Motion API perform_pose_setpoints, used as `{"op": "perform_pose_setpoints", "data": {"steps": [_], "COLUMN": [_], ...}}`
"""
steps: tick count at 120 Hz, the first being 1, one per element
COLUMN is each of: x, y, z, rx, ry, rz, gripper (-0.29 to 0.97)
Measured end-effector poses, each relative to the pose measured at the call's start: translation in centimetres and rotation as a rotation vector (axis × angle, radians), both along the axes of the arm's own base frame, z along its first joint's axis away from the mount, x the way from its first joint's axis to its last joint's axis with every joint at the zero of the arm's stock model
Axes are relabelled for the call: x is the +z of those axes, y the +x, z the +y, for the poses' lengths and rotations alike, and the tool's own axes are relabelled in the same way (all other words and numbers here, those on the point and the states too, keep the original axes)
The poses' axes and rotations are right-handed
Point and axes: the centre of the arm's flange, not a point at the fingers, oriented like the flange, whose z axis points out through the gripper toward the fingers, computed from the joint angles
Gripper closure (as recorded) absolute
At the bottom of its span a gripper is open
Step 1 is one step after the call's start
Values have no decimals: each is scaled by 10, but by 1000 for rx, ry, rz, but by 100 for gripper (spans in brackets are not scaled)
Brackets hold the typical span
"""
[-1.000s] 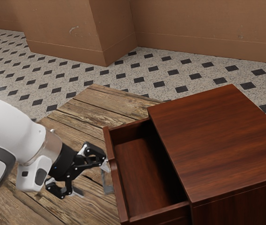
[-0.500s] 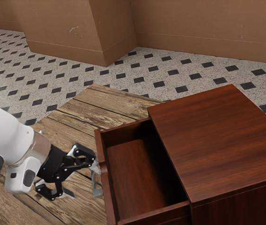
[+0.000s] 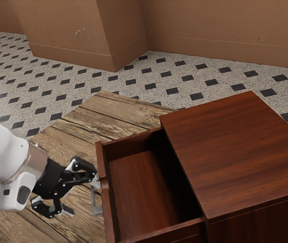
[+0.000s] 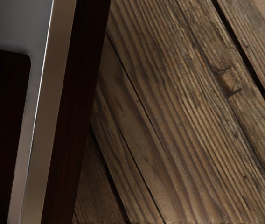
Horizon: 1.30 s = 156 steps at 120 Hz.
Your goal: Pull the drawer handle with one arm to open the drawer
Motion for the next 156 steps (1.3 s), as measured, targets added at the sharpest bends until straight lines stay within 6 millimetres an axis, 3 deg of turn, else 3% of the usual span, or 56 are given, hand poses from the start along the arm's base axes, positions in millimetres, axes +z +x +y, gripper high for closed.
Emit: {"op": "perform_pose_setpoints", "data": {"steps": [21,54,80,88,93,116,148,156], "x": [2,0,2,8,11,23,62,73], "y": [-5,-8,-10,-11,-12,-14,-20,-9], "z": [6,9,10,7,4,-8,-53,-45], "rx": [4,2,-4,-11,-16,-31,-53,34], "ry": [11,23,29,38,44,63,101,58], "rz": [0,10,5,-7,-15,-40,-93,-73], "gripper": [5,-1,1,15,15,11,3,2]}}
